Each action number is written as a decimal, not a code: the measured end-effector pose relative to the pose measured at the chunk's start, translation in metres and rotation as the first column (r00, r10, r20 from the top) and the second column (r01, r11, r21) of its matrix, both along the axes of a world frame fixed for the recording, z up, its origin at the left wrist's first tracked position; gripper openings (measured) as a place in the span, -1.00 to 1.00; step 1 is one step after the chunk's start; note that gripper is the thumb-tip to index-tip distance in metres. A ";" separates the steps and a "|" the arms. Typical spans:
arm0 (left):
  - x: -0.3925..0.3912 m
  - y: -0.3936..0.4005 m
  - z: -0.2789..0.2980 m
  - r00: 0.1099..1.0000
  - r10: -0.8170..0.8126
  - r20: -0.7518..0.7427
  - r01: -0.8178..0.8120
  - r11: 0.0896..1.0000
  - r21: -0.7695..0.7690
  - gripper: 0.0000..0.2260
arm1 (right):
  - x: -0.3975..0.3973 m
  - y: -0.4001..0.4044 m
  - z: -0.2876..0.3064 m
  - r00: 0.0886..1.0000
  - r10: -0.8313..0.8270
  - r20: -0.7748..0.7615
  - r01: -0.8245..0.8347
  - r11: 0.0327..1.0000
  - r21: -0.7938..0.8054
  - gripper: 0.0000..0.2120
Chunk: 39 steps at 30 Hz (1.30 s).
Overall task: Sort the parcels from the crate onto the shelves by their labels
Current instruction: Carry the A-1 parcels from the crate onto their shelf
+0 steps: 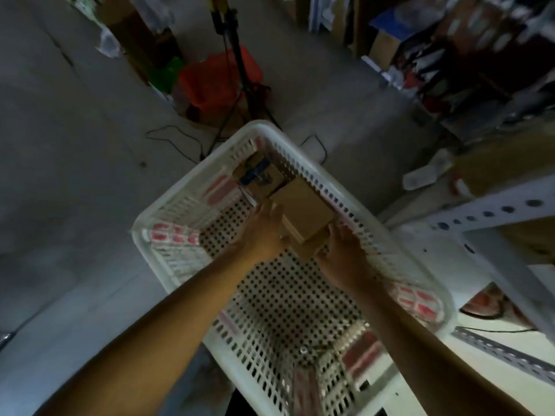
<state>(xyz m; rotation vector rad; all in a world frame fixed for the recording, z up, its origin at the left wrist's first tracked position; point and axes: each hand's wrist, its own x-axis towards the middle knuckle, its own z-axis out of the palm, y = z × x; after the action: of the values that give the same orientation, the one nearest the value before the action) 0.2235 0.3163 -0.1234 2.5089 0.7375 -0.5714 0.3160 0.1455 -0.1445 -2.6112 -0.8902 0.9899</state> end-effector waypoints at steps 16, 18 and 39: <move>0.049 0.027 -0.091 0.985 0.169 0.041 -0.162 0.977 -0.139 -0.09 | -0.006 0.051 -0.066 0.753 -0.584 -0.304 0.610 0.792 -0.010 -0.15; 0.033 0.013 -0.091 0.959 0.278 -0.055 -0.282 0.925 -0.253 -0.09 | -0.009 0.037 -0.065 0.769 -0.575 -0.281 0.597 0.802 -0.007 -0.20; -0.097 -0.168 0.058 0.353 0.935 0.027 -0.635 0.260 -0.727 -0.57 | -0.041 -0.111 0.073 0.875 -0.248 -0.416 0.413 0.831 0.373 -0.77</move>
<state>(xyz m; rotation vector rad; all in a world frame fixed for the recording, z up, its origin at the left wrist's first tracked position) 0.1264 0.1483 -0.0651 1.2064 1.2680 0.2080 0.2745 0.0343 -0.0715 -2.0122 -0.4703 0.9663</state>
